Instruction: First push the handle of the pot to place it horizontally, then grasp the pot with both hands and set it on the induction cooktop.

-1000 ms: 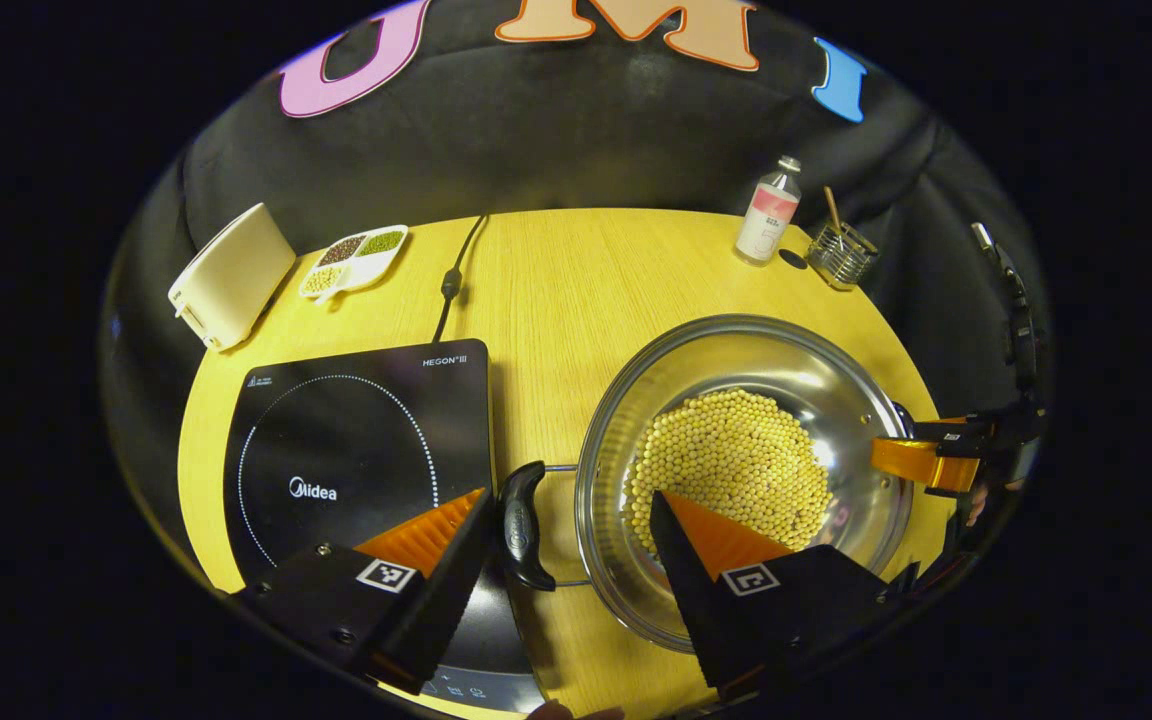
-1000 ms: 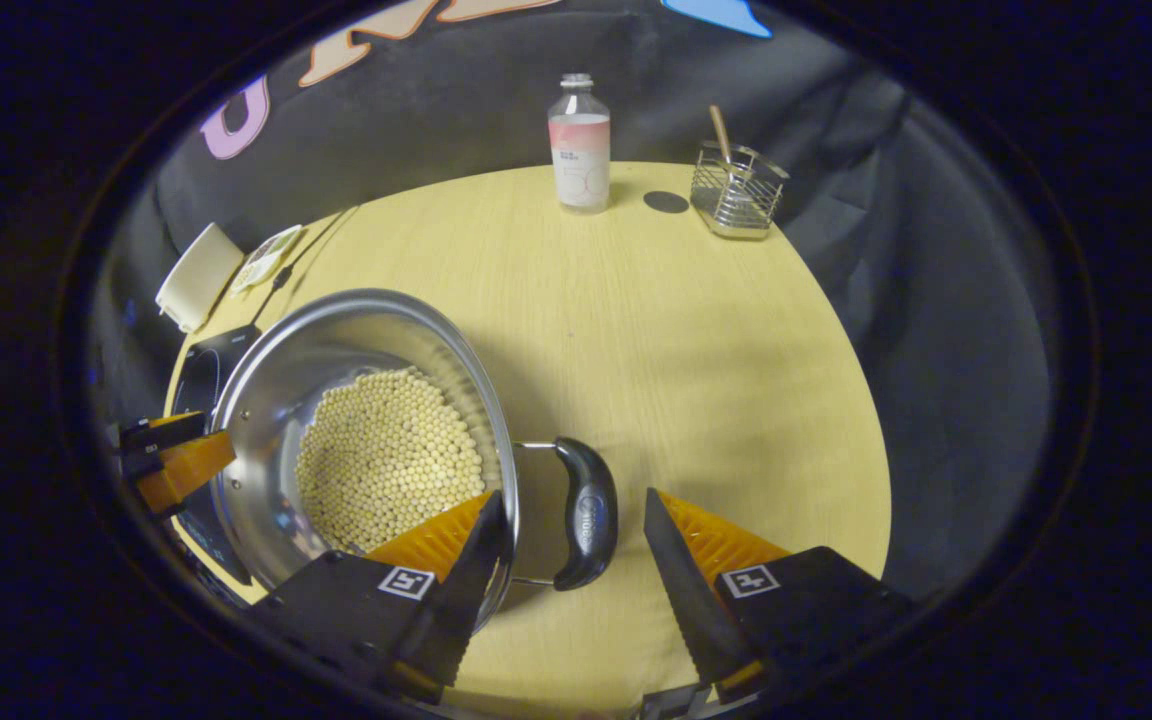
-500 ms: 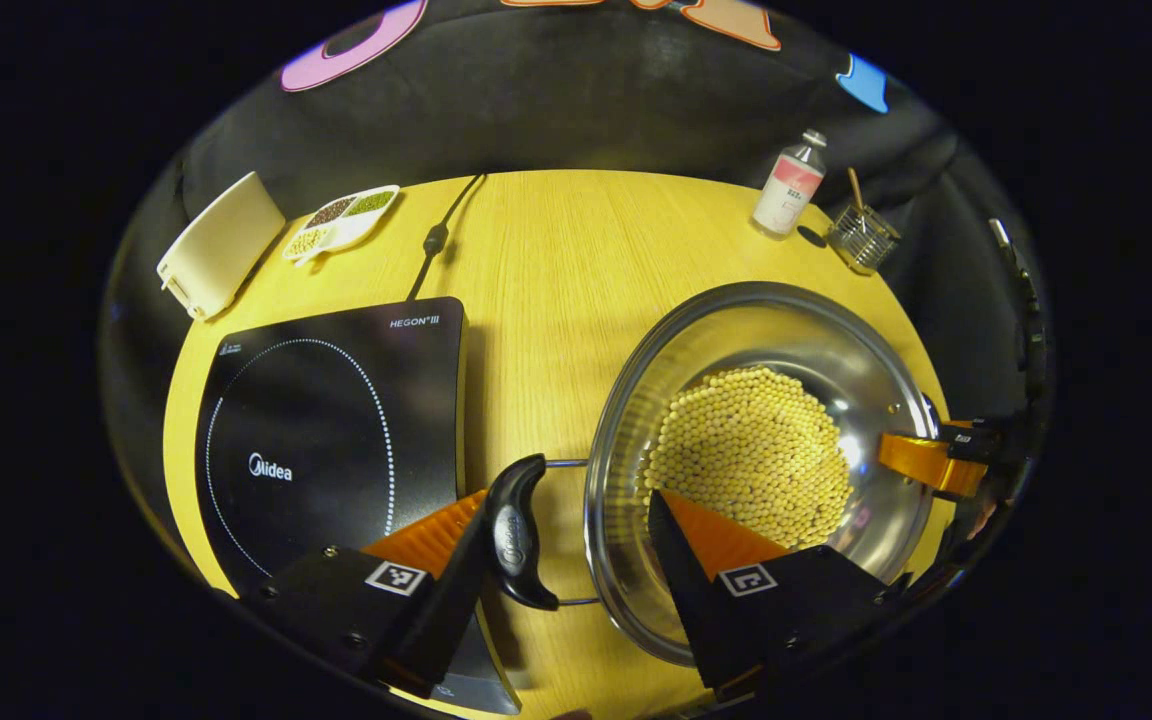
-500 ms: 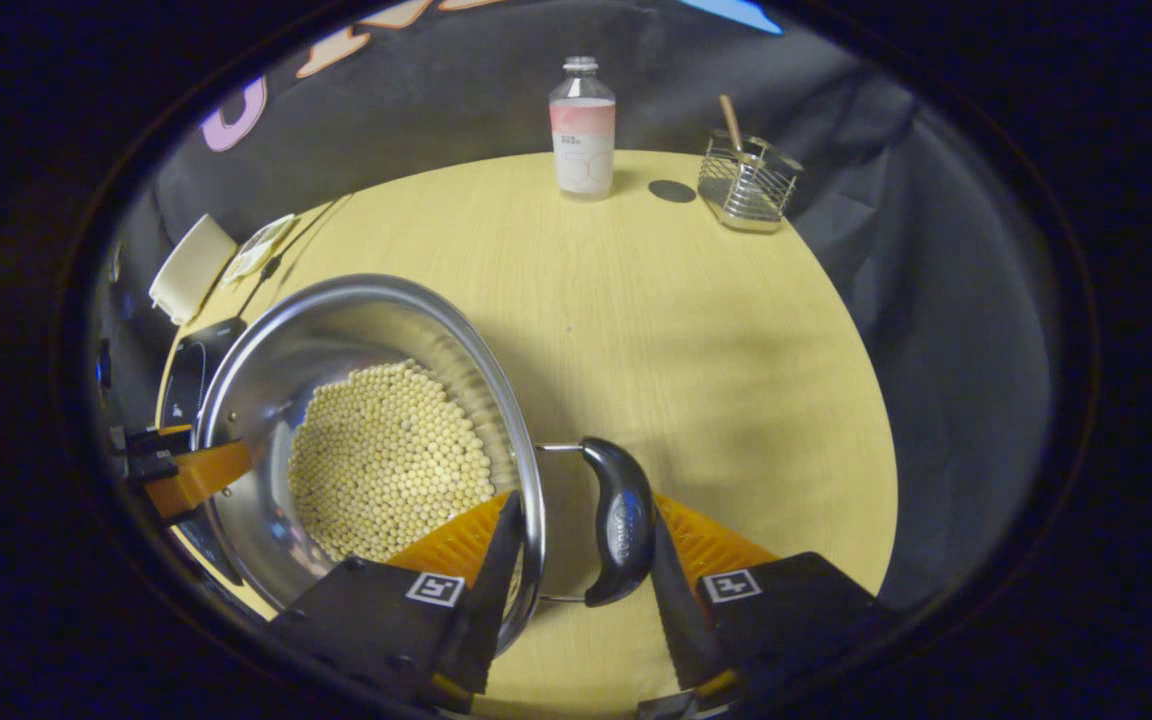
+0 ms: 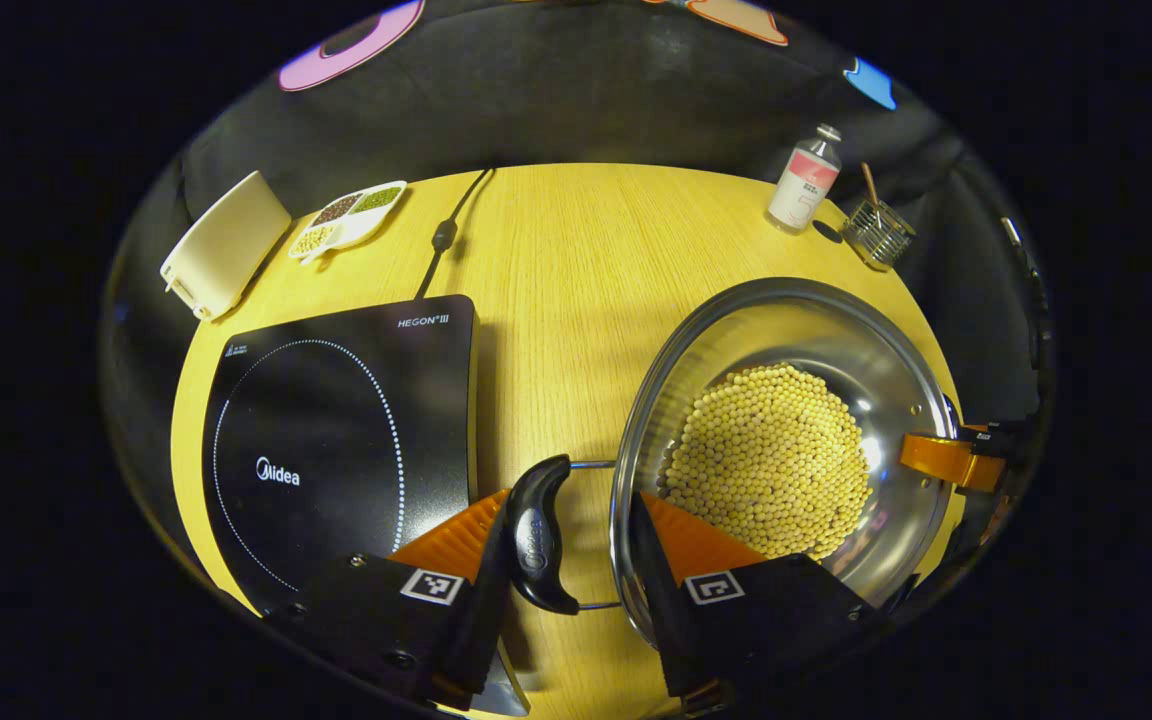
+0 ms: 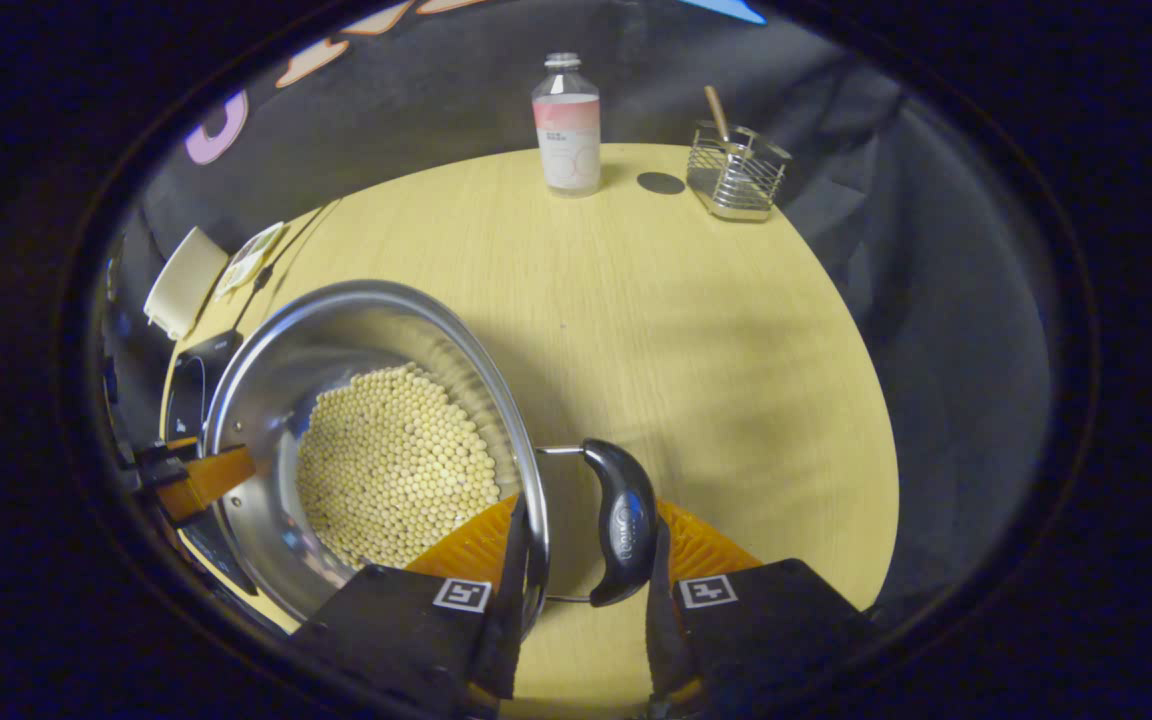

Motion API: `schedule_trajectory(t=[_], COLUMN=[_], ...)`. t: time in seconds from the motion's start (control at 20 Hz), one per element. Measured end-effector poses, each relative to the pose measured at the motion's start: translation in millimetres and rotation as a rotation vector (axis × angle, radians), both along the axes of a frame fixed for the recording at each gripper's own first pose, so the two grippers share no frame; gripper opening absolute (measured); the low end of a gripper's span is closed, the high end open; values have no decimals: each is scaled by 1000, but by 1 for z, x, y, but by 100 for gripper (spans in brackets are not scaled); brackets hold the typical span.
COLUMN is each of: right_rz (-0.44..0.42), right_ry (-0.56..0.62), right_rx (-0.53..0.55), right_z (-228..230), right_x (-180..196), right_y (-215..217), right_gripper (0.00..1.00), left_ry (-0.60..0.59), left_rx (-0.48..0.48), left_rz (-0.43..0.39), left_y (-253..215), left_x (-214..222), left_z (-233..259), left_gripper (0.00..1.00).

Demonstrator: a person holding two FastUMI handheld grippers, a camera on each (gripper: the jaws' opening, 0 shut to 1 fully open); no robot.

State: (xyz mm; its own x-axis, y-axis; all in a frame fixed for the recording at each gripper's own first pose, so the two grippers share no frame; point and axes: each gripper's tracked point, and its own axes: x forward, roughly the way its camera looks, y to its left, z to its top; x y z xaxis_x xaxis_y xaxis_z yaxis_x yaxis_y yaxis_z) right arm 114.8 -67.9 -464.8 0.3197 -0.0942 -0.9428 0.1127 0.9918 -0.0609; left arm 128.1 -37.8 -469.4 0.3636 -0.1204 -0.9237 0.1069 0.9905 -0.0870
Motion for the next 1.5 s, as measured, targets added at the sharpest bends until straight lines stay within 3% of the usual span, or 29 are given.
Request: schedule_trajectory(t=[0.25,0.3,0.4,0.65,1.1,1.5], right_rz=[-6,-4,5,33,116,53], right_ry=[-15,-16,-26,-57,-80,-86], right_rx=[24,27,32,67,130,65], right_z=[14,15,23,44,66,77], right_x=[-5,-7,-9,-11,-17,-29], right_y=[-2,-2,1,25,116,205], right_gripper=[46,53,46,46,46,46], left_ry=[-64,-70,-72,-106,-140,-151], left_rx=[-13,-9,-5,26,101,41], left_rz=[10,8,15,38,99,33], left_y=[-3,-2,1,25,113,204], left_x=[-2,-3,-7,-13,-37,-25], left_z=[19,22,30,63,105,102], left_gripper=[63,65,65,63,63,62])
